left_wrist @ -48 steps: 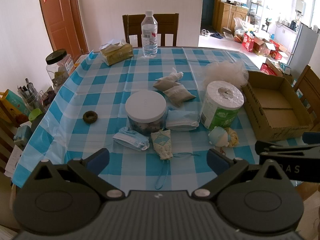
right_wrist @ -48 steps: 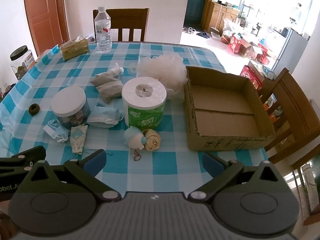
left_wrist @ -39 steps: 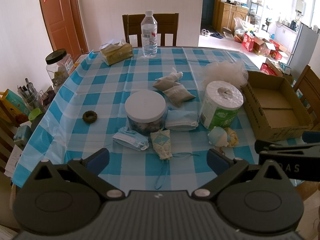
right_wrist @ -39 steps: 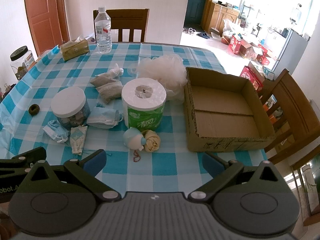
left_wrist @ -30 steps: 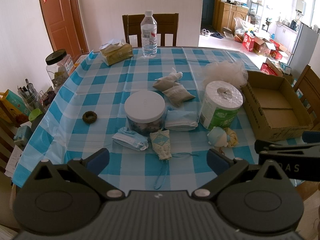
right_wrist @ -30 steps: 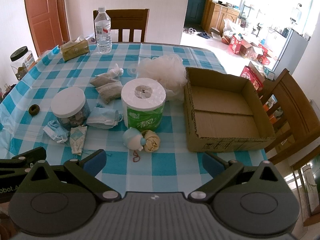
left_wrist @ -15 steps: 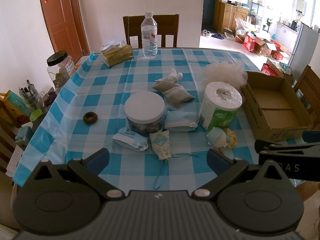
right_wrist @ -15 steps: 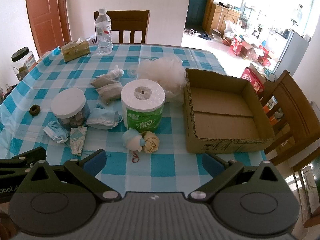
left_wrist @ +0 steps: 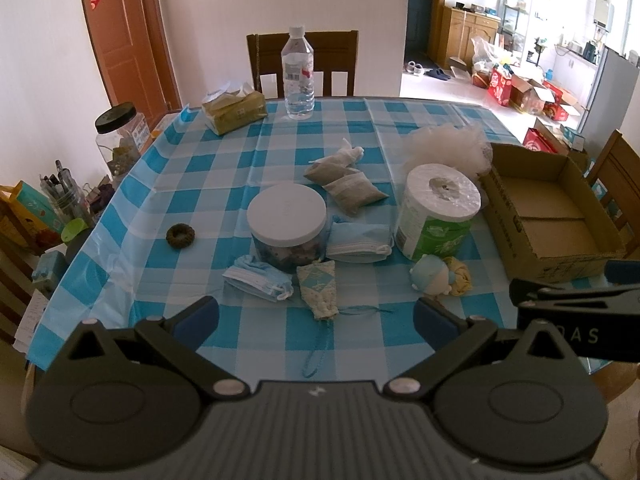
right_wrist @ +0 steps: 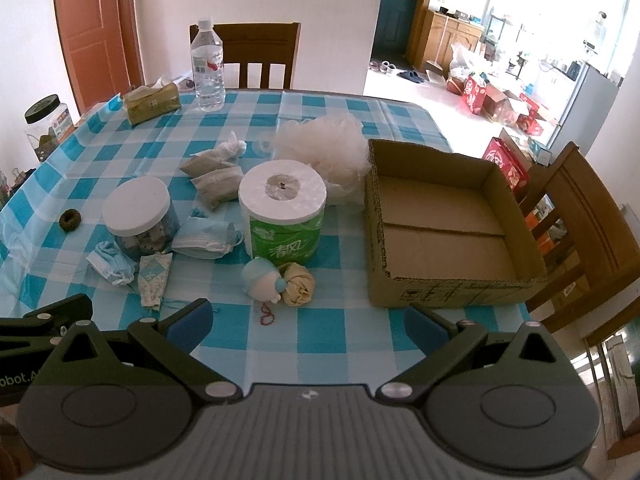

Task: Organize soft objects

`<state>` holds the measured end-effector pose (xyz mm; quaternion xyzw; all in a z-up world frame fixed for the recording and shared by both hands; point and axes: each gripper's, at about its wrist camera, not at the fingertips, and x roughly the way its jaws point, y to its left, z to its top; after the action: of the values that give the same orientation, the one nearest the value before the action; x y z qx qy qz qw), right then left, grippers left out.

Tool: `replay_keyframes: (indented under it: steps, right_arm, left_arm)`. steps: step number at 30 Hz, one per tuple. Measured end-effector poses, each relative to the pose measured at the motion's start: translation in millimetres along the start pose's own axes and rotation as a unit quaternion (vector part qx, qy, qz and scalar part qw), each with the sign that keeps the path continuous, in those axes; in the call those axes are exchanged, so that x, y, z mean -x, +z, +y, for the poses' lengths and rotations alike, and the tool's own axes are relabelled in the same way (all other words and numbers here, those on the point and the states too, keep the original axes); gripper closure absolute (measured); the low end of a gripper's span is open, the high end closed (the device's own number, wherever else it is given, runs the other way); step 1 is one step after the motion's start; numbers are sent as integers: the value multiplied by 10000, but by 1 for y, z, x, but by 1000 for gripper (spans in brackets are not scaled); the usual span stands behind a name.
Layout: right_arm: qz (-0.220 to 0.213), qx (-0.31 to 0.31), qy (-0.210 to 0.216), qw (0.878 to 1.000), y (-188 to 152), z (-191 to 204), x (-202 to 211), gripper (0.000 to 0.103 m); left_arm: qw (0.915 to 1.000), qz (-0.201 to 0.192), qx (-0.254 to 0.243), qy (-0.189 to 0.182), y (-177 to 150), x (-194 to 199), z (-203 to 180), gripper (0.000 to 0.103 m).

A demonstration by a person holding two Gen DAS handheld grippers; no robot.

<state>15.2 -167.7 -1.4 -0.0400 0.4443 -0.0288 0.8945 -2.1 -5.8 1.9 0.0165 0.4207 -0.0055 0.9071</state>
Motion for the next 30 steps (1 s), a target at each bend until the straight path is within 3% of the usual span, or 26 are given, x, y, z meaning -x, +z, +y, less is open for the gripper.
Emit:
replay_keyframes:
  steps: [15, 30]
  right_arm:
    - [-169, 195, 188, 9995, -5, -9, 4, 0]
    - [-561, 576, 502, 9955, -6, -9, 1, 0]
  left_arm:
    - [9999, -59, 12, 89, -2, 16, -7, 1]
    - [9993, -315, -147, -136, -8, 6, -1, 1]
